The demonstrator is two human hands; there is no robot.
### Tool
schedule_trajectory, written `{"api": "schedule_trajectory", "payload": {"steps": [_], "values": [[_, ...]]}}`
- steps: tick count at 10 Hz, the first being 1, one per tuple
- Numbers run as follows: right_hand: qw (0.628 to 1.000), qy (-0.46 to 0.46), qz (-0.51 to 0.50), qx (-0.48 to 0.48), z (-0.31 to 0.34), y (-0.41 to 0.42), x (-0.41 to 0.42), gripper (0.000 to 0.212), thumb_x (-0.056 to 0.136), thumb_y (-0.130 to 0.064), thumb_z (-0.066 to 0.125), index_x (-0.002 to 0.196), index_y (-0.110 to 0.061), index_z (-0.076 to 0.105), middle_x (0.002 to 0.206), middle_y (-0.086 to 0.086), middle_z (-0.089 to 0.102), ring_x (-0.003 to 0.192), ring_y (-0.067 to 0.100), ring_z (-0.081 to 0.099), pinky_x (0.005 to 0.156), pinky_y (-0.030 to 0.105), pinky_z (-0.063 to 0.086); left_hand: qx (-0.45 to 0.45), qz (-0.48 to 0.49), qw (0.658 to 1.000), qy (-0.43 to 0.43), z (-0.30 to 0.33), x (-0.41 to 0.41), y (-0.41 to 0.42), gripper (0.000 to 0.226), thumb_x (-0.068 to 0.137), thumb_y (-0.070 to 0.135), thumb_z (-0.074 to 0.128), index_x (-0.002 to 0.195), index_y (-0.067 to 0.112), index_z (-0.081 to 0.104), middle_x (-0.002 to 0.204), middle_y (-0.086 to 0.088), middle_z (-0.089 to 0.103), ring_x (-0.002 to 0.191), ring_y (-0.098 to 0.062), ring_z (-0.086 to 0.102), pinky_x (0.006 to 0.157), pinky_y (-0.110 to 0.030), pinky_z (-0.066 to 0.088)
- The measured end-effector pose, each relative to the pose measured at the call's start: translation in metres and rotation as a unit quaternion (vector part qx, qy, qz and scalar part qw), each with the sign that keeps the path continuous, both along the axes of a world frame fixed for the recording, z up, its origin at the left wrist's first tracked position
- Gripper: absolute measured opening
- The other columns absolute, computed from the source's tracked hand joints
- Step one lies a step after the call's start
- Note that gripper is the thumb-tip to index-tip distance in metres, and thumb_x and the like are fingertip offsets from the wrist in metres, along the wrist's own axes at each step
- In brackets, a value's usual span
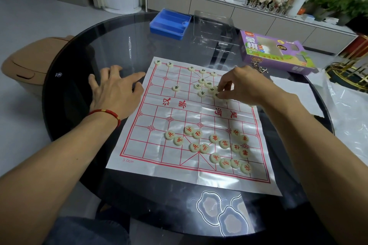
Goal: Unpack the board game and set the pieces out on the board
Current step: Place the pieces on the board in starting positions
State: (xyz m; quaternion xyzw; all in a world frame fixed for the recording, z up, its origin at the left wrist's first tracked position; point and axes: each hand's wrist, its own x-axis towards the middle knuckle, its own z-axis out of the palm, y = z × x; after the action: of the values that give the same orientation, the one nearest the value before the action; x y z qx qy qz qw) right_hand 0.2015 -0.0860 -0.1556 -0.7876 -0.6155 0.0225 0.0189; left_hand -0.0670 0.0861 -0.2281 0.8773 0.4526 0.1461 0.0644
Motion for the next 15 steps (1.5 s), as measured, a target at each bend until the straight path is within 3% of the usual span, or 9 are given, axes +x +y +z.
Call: {"api": "schedule_trajectory", "payload": {"steps": [2, 4, 7, 9, 12, 15], "values": [[1.0, -0.005, -0.017, -0.01, -0.008, 0.003, -0.002, 0.033, 0.085, -0.04, 0.077, 0.112, -0.02, 0.077, 0.108, 0.005, 0.072, 0.088, 0.018, 0.064, 0.08, 0.038, 0.062, -0.001, -0.001, 1.0, -0.001, 0.001, 0.0, -0.001, 0.041, 0.103, 0.039, 0.039, 0.143, 0.038, 0.048, 0.149, -0.016, 0.036, 0.142, -0.038, 0.025, 0.117, -0.066, 0.012], [1.0, 0.018, -0.001, 0.01, 0.01, -0.004, 0.009, 0.025, 0.089, -0.018, 0.077, 0.113, -0.013, 0.074, 0.107, 0.005, 0.074, 0.082, 0.012, 0.063, 0.069, 0.014, 0.047, 0.002, -0.003, 1.0, 0.001, 0.001, 0.0, -0.001, 0.042, 0.103, 0.039, 0.04, 0.144, 0.037, 0.048, 0.149, -0.016, 0.037, 0.142, -0.039, 0.025, 0.117, -0.066, 0.013], [0.998, 0.031, -0.056, 0.014, -0.002, -0.028, 0.045, 0.032, 0.087, -0.005, 0.077, 0.117, -0.014, 0.073, 0.111, 0.005, 0.073, 0.083, 0.011, 0.062, 0.064, 0.009, 0.041, 0.001, -0.002, 1.0, 0.0, 0.002, 0.0, -0.001, 0.042, 0.103, 0.039, 0.04, 0.145, 0.036, 0.048, 0.148, -0.017, 0.037, 0.142, -0.039, 0.025, 0.117, -0.065, 0.012], [0.997, 0.045, -0.058, -0.011, -0.008, -0.03, 0.05, 0.04, 0.086, -0.001, 0.076, 0.122, -0.018, 0.07, 0.111, -0.001, 0.069, 0.083, 0.008, 0.059, 0.063, 0.011, 0.041, 0.002, -0.002, 1.0, -0.003, 0.002, 0.0, -0.002, 0.042, 0.103, 0.038, 0.041, 0.144, 0.035, 0.049, 0.147, -0.018, 0.038, 0.141, -0.04, 0.025, 0.117, -0.064, 0.012], [0.997, 0.04, -0.063, -0.015, -0.011, -0.028, 0.05, 0.029, 0.088, -0.018, 0.077, 0.117, -0.015, 0.074, 0.11, 0.005, 0.073, 0.092, 0.02, 0.067, 0.084, 0.028, 0.056, 0.004, -0.001, 1.0, 0.001, 0.002, 0.0, -0.002, 0.043, 0.103, 0.039, 0.041, 0.145, 0.036, 0.049, 0.147, -0.018, 0.038, 0.141, -0.04, 0.026, 0.117, -0.064, 0.013], [0.997, 0.034, -0.065, -0.004, -0.013, -0.026, 0.05, 0.025, 0.089, -0.019, 0.077, 0.114, -0.014, 0.076, 0.108, 0.006, 0.074, 0.091, 0.022, 0.068, 0.088, 0.037, 0.06, 0.003, -0.003, 1.0, -0.002, 0.0, 0.0, -0.001, 0.042, 0.103, 0.038, 0.041, 0.143, 0.036, 0.05, 0.146, -0.018, 0.038, 0.14, -0.04, 0.026, 0.116, -0.065, 0.013]]}}
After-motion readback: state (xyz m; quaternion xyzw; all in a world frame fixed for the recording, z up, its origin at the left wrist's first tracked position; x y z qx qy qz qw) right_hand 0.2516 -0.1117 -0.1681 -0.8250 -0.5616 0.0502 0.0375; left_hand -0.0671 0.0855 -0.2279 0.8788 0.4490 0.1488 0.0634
